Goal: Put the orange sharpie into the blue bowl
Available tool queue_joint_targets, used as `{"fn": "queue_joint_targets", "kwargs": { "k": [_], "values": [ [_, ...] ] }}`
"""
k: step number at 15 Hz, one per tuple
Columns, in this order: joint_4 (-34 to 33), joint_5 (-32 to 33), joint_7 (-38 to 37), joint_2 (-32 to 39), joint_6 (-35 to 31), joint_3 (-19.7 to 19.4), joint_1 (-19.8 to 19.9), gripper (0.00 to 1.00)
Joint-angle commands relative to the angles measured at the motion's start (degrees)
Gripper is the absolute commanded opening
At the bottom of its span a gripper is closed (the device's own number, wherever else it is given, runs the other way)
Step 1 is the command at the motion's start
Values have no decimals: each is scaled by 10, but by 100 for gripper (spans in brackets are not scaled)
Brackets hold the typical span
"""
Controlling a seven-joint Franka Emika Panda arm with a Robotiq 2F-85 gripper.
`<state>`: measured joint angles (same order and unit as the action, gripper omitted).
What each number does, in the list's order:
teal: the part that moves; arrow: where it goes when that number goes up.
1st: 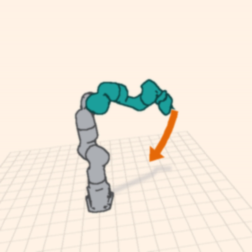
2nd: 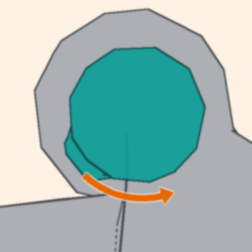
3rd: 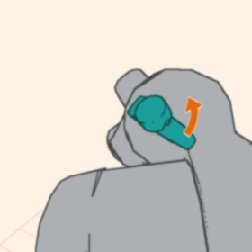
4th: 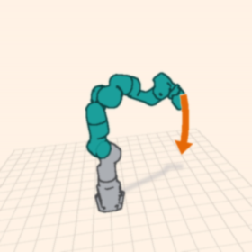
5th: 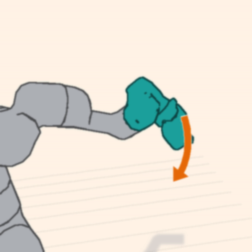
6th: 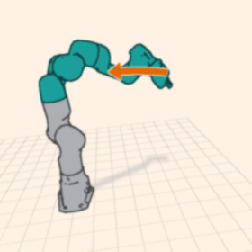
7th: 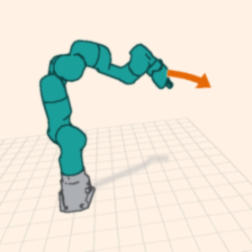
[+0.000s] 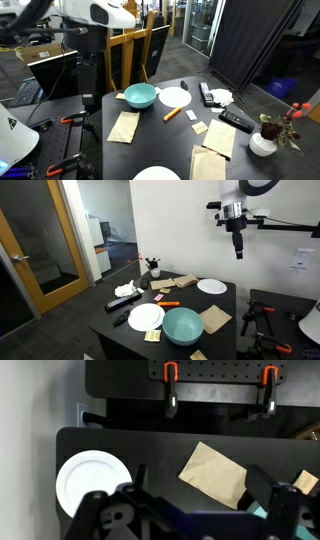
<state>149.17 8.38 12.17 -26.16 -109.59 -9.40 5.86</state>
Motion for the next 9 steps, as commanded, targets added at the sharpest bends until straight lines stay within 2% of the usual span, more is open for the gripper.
{"fn": "queue_joint_targets", "kwargs": {
  "k": [1, 6, 9],
  "values": [
    [-1, -1, 1, 0, 1, 3, 2, 100],
    [-1, -1, 1, 0, 1, 3, 2, 100],
    [-2, -1, -6, 9, -46, 9, -4, 100]
  ]
}}
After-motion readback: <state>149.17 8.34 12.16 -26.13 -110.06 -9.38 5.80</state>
